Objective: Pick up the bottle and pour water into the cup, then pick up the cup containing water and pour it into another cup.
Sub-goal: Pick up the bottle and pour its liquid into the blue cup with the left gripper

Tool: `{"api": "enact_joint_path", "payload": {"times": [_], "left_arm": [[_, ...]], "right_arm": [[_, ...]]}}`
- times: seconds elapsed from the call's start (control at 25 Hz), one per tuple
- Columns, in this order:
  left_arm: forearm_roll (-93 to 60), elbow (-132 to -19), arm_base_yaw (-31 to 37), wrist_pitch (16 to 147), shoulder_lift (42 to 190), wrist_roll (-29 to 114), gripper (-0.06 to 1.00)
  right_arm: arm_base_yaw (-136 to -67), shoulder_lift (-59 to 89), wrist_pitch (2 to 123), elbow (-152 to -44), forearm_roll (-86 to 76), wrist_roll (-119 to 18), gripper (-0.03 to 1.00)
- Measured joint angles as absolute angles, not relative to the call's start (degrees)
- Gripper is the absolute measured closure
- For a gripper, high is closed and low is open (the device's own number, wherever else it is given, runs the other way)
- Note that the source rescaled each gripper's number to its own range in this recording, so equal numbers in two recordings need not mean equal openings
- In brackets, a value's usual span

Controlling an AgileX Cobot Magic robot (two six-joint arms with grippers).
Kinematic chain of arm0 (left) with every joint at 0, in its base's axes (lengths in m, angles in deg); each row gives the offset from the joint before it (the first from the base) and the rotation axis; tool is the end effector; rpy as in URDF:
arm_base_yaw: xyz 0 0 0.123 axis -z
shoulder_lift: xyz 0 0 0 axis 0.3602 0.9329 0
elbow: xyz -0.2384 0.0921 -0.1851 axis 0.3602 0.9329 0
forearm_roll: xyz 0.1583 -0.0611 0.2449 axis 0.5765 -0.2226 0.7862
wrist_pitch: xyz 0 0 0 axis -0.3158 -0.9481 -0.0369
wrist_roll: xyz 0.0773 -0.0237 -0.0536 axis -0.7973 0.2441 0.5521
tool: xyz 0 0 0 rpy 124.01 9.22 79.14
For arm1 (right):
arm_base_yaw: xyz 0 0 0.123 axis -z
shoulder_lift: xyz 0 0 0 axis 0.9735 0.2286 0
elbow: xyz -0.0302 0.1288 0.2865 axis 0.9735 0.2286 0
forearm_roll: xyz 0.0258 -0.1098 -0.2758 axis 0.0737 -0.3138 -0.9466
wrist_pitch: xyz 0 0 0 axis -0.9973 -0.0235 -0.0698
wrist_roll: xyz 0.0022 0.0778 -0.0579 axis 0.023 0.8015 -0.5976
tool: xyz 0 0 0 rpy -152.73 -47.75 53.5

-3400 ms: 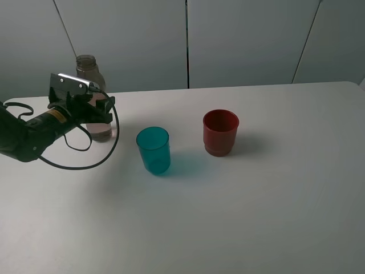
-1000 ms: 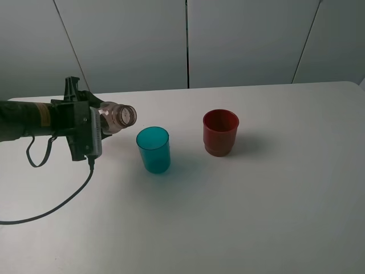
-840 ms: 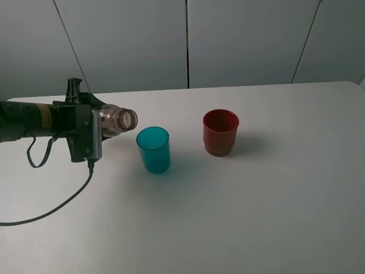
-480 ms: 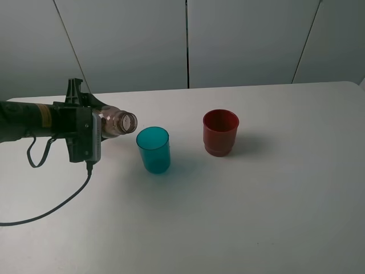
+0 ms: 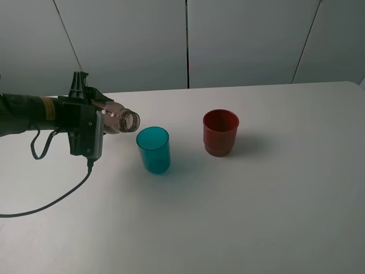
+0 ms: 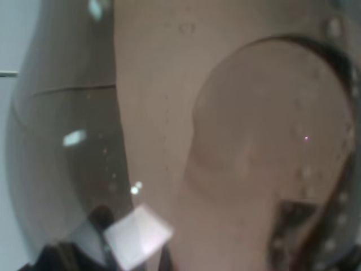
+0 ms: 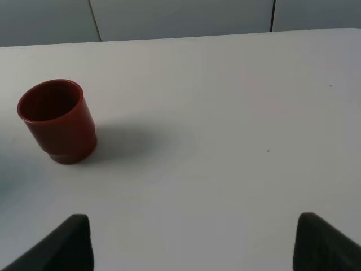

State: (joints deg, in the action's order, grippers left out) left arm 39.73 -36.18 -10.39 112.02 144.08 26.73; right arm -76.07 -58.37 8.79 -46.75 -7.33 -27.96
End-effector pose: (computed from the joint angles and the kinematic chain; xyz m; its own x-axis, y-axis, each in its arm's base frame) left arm 0.3423 -0.0950 0.1318 0.4169 0.8899 -0.1853 0.5803 -0.1036 0.8078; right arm 0.0083 0.0077 0.2948 -0.4831 0.0410 -0.8746 -0.0411 0.9967 0.0695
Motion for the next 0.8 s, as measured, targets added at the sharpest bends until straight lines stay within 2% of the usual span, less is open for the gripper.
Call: {"api": "enact_joint_path", "payload": {"times": [0.8], "left_arm": [[39.9,-38.5,-9.4,111.3,144.1,20.6,0.9]], "right_arm": [[-76.1,-58.4,8.8,-46.7,-7.3,-28.0,-0.03]]}}
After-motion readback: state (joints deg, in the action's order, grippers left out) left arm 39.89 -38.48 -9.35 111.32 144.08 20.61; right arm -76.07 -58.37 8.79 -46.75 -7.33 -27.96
